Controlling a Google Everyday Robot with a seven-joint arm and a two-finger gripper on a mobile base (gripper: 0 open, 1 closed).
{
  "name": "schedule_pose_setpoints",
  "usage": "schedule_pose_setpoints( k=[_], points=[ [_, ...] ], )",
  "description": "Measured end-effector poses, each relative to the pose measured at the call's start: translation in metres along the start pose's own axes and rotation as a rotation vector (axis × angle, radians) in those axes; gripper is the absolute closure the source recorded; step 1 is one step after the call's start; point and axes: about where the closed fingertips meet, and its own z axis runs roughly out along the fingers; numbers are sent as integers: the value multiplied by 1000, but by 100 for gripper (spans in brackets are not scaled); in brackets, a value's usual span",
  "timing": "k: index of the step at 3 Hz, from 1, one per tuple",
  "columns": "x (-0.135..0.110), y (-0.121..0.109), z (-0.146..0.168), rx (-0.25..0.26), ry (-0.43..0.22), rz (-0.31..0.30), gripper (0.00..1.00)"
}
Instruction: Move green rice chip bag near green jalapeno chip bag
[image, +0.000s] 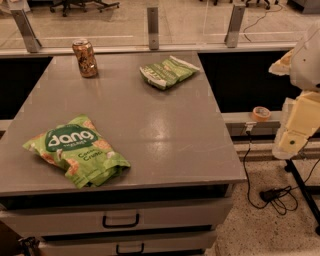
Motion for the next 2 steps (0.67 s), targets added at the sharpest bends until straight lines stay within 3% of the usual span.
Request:
schedule_pose_setpoints(
  k=[1,2],
  points=[
    [0,0,0,0,0,0,0],
    [-35,-2,22,-39,-73,-48,0]
  ],
)
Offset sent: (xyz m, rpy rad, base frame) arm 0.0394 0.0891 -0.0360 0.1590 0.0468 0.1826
